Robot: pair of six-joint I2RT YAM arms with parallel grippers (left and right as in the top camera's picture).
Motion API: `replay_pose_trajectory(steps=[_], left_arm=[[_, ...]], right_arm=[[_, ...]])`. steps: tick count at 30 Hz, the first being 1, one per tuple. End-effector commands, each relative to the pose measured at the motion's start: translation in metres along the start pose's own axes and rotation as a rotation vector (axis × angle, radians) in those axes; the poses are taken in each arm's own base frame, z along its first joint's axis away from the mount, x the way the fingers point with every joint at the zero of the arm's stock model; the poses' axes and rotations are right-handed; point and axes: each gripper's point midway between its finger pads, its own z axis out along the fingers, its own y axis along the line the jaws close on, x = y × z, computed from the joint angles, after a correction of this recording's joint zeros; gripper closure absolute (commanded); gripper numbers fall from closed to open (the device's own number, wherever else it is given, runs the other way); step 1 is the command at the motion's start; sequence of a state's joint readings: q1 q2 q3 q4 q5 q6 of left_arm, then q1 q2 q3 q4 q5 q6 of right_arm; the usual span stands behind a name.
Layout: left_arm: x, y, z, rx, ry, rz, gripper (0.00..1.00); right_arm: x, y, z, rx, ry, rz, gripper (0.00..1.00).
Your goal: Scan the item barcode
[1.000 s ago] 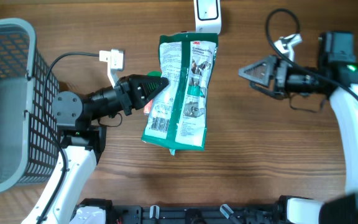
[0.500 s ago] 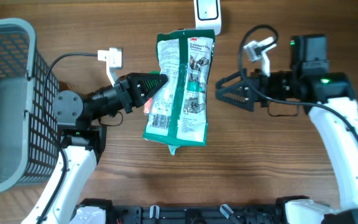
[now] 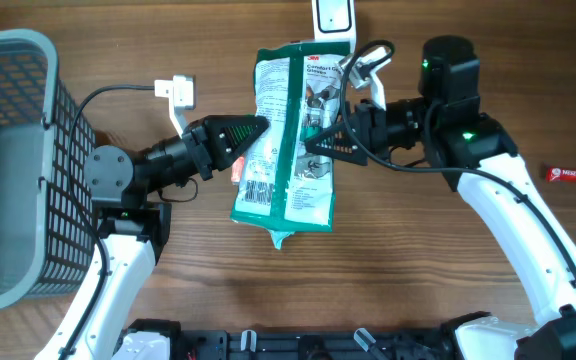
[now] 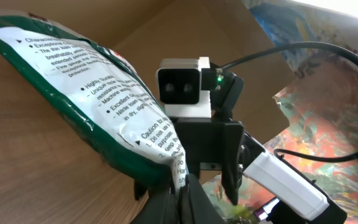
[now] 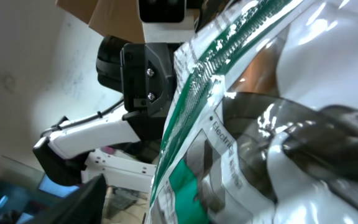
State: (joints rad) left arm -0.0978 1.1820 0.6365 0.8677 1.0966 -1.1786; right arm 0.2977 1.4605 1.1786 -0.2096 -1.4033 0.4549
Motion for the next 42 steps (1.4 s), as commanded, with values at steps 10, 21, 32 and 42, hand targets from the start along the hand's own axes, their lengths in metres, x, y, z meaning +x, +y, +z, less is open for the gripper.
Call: replay_pose_trajectory(steps=[10, 21, 32, 42], left_arm=[[0.0, -0.002, 0.0, 0.003, -0.004, 0.025, 0.96], [0.021, -0.025, -0.004, 0.066, 0.111, 0.127, 0.0], [0.039, -0.025, -0.023, -0.117, 0.052, 0.086, 0.01], [0.095, 0.022, -0.1, -0.717, -0.105, 0.062, 0.0]], right_arm=[[0.016, 0.0, 0.025, -0.011, 0.058, 0.098, 0.8], [0.001, 0.001, -0.008, 0.052, -0.031, 0.038, 0.95], [0.029, -0.038, -0.053, 0.451, -0.104, 0.15, 0.95], [0.049, 0.037, -0.051, 0.356, -0.084, -0.038, 0.96]])
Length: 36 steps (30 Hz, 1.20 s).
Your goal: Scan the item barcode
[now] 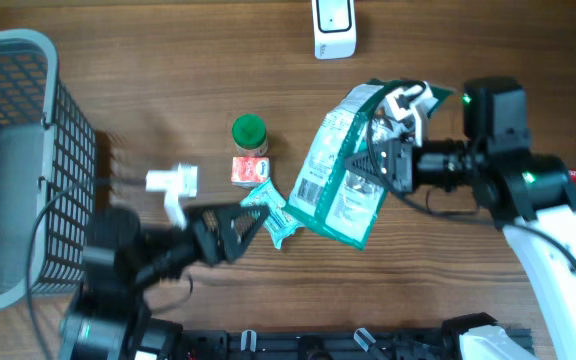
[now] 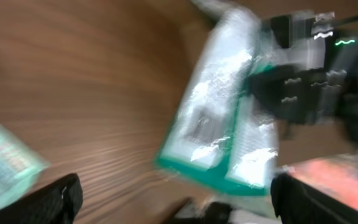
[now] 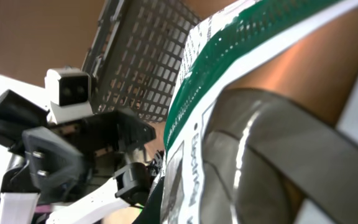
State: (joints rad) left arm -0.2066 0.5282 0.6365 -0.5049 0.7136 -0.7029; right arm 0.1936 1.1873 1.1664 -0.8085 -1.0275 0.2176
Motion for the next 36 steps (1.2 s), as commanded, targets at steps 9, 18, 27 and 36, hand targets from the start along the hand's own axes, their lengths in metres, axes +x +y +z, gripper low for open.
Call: replay_pose_trajectory(steps=[9, 18, 27, 36], left_arm=[[0.002, 0.063, -0.031, -0.389, -0.157, 0.069, 0.0], [-0.002, 0.072, -0.035, -0.443, -0.183, 0.067, 0.0], [-0.001, 0.072, -0.035, -0.444, -0.182, 0.066, 0.0], [-0.001, 0.072, -0.035, -0.444, -0.182, 0.066, 0.0]], right_arm=[[0.037, 0.111, -0.045, -0.358, -0.006, -0.252, 0.95], [0.023, 0.08, -0.04, -0.113, -0.098, -0.418, 0.95], [-0.047, -0.052, -0.046, 0.566, -0.189, -0.478, 0.95], [-0.111, -0.119, 0.001, 0.575, -0.242, -0.534, 0.95]])
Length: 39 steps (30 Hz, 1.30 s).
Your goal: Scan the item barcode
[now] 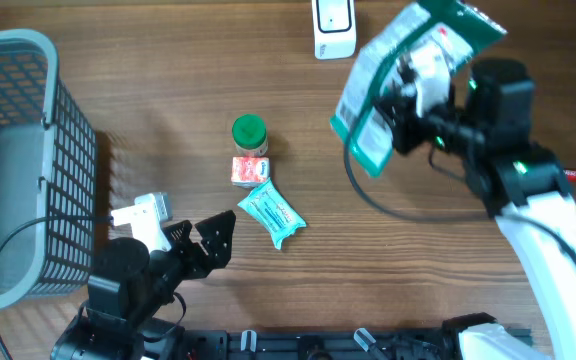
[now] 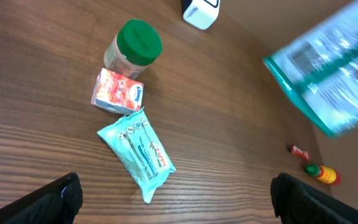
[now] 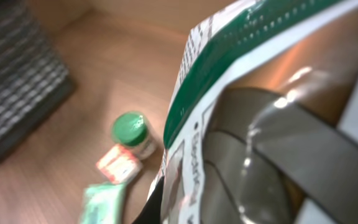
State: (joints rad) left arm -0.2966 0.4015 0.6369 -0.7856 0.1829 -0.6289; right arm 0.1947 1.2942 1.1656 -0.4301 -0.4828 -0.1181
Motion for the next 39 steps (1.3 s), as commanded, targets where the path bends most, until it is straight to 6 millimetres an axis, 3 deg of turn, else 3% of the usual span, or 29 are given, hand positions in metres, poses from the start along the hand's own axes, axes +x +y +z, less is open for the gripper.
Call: replay_pose_trajectory(steps=[1, 6, 12, 19, 22, 30, 35, 39], left_arm=[[-0.001, 0.0, 0.0, -0.003, -0.003, 0.023, 0.0], [-0.001, 0.0, 0.0, -0.003, -0.003, 0.023, 0.0], [-0.001, 0.0, 0.0, -0.003, -0.003, 0.023, 0.0], [-0.001, 0.0, 0.0, -0.003, -0.003, 0.023, 0.0], [-0.001, 0.0, 0.0, -0.003, -0.003, 0.023, 0.0], [-0.001, 0.0, 0.0, -0.003, -0.003, 0.023, 0.0], [-0.001, 0.0, 0.0, -0.003, -0.003, 0.023, 0.0], [-0.001, 0.0, 0.0, -0.003, -0.003, 0.023, 0.0]], right_arm=[[-0.003, -0.024, 0.034, 0.044, -0.027, -0.03, 0.95], [-0.029, -0.06, 0.06, 0.18, -0.15, -0.117, 0.96], [-0.047, -0.083, 0.081, 0.362, -0.207, -0.357, 0.95], [-0.023, -0.109, 0.145, 0.532, -0.109, -0.626, 0.96], [-0.023, -0.119, 0.165, 0.62, -0.105, -0.721, 0.95], [-0.02, -0.11, 0.217, 0.698, -0.038, -0.987, 0.96], [-0.012, -0.105, 0.225, 0.688, -0.02, -1.004, 0.96], [-0.024, -0.118, 0.208, 0.803, 0.038, -1.083, 0.96]])
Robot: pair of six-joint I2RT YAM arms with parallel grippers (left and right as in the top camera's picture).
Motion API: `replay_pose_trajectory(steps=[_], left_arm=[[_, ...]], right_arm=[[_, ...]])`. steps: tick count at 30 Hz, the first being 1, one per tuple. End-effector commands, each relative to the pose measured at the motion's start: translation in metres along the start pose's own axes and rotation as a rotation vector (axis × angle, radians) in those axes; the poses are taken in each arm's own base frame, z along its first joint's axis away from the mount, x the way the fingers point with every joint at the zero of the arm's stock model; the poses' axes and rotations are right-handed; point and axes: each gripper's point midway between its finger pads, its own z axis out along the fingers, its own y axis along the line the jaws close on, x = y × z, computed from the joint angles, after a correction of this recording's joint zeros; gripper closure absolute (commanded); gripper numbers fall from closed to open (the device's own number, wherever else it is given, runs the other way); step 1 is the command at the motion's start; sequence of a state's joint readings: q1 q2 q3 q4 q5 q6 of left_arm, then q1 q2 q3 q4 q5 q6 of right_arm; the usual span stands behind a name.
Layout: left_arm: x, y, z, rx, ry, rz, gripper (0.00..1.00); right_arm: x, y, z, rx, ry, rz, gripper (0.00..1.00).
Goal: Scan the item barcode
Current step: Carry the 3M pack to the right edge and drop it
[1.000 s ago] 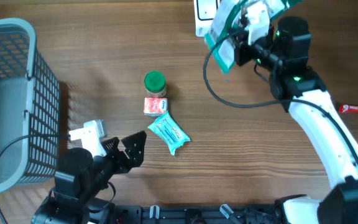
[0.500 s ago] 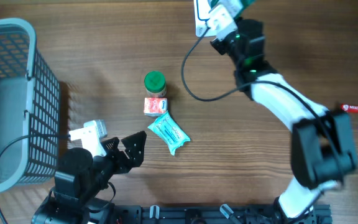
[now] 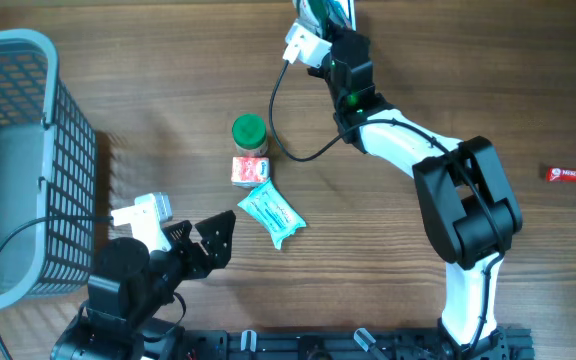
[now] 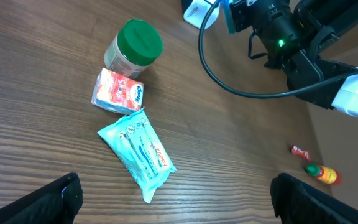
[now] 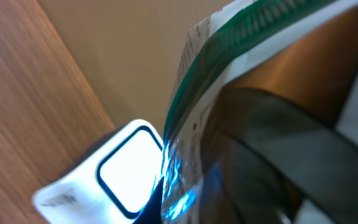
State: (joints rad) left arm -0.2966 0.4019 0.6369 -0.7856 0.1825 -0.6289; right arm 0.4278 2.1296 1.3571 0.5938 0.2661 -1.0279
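My right gripper (image 3: 320,28) is at the table's far edge, shut on the green-and-white bag (image 5: 260,106), which fills most of the right wrist view. The bag's edge hangs just over the white scanner (image 5: 120,174), and blue light glints on the plastic there. Overhead, only a sliver of the bag (image 3: 326,8) shows above the scanner. My left gripper (image 3: 216,238) stands open low on the left and holds nothing. Its dark fingertips (image 4: 61,199) sit in the bottom corners of the left wrist view.
A green-lidded jar (image 3: 249,132), a small red packet (image 3: 249,170) and a teal wipes pack (image 3: 272,214) lie mid-table. A grey basket (image 3: 53,60) stands at the left. A red candy bar (image 3: 574,174) and a small bottle (image 4: 319,173) lie at the right.
My right gripper has carried the bag from above the table's upper right to the far edge, right at the scanner. The left arm has not moved.
Both grippers held the bag between them over mid-table. Then the left one had let go and drawn back to the lower left, with the bag in the right gripper alone. The bag was then nearer the scanner, and now sits against it.
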Motion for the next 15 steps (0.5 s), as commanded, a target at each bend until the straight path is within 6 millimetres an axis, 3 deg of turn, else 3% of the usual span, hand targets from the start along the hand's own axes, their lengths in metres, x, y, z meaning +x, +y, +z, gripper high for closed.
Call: replay_pose_trajectory(steps=[1, 4, 8, 11, 12, 13, 15], left_arm=[[-0.001, 0.0, 0.0, -0.002, -0.003, 0.023, 0.0], [-0.001, 0.0, 0.0, -0.002, -0.003, 0.023, 0.0], [-0.001, 0.0, 0.0, -0.002, -0.003, 0.023, 0.0], [-0.001, 0.0, 0.0, -0.002, -0.003, 0.023, 0.0], [-0.001, 0.0, 0.0, -0.002, -0.003, 0.023, 0.0], [-0.001, 0.0, 0.0, -0.002, -0.003, 0.023, 0.0], [-0.001, 0.0, 0.0, -0.002, -0.003, 0.023, 0.0]], right_arm=[[0.015, -0.035, 0.0, 0.114, 0.109, -0.108, 0.96], [0.034, -0.074, -0.01, 0.189, 0.194, -0.085, 0.96], [0.087, -0.133, -0.029, 0.242, 0.341, -0.054, 0.96], [0.142, -0.178, -0.049, 0.297, 0.433, 0.079, 0.96], [0.17, -0.189, -0.057, 0.307, 0.48, 0.129, 0.96], [0.187, -0.193, -0.061, 0.306, 0.508, 0.154, 0.96], [0.242, -0.197, -0.074, 0.29, 0.604, 0.227, 0.96]])
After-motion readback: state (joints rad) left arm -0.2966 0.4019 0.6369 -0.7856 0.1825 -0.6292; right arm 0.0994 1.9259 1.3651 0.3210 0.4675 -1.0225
